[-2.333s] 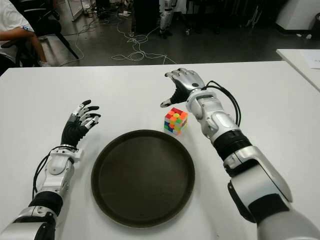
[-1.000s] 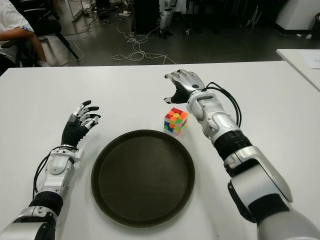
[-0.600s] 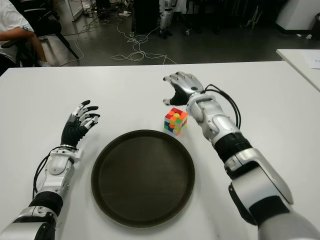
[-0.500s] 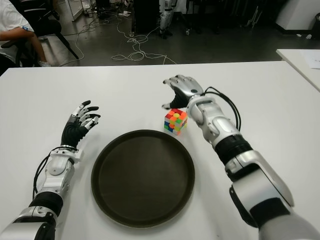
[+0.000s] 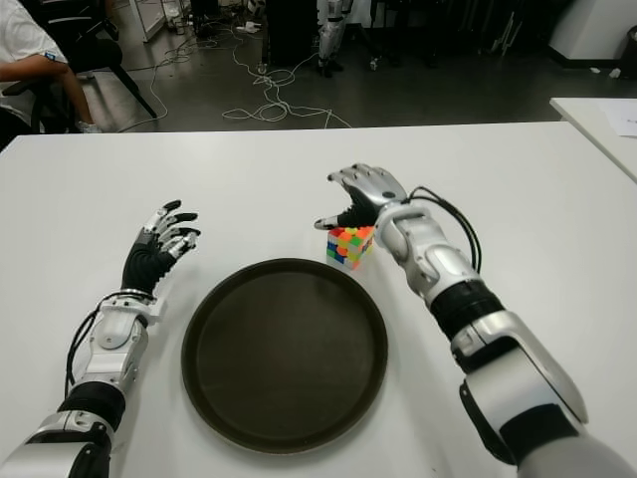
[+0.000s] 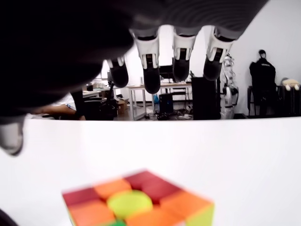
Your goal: Pick up the Rubik's Cube and put it in the plate
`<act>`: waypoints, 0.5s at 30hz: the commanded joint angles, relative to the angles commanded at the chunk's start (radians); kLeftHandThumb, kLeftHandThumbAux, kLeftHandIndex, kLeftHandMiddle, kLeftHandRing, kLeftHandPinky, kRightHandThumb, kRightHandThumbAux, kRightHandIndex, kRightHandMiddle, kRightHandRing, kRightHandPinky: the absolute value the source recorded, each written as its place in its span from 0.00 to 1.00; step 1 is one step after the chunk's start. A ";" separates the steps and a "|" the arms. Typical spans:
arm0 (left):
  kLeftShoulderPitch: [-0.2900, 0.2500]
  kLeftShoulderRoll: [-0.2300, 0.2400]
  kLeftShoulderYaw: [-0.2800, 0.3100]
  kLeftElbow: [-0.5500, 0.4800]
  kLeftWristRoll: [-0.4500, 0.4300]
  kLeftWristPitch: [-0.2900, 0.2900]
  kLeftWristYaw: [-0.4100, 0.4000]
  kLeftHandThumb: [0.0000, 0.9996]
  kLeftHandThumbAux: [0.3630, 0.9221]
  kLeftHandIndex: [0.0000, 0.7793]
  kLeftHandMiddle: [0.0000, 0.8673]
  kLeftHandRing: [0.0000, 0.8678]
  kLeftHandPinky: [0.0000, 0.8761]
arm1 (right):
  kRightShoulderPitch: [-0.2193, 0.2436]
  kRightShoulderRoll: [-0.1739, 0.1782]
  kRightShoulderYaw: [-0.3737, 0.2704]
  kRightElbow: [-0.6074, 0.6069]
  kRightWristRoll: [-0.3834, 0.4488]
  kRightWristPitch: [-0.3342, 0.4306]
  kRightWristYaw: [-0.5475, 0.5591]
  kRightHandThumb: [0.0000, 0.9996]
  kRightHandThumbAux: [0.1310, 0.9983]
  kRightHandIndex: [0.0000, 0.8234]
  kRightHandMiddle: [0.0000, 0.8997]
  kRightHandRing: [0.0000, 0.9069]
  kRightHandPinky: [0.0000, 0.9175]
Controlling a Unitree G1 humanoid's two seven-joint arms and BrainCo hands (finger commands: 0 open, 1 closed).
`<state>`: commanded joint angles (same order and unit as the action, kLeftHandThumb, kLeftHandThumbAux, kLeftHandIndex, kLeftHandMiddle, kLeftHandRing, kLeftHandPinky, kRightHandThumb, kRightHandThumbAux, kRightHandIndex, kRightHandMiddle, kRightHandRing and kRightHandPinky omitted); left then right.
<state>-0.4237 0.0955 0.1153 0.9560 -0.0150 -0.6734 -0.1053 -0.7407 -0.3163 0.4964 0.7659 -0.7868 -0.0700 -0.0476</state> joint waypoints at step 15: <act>0.004 0.000 -0.002 -0.004 0.005 0.001 0.009 0.59 0.59 0.18 0.30 0.37 0.43 | -0.005 0.015 -0.008 0.053 0.010 -0.030 -0.075 0.00 0.18 0.00 0.00 0.00 0.00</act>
<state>-0.4197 0.0956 0.1135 0.9523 -0.0102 -0.6723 -0.0961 -0.7461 -0.3016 0.4879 0.8190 -0.7764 -0.1002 -0.1227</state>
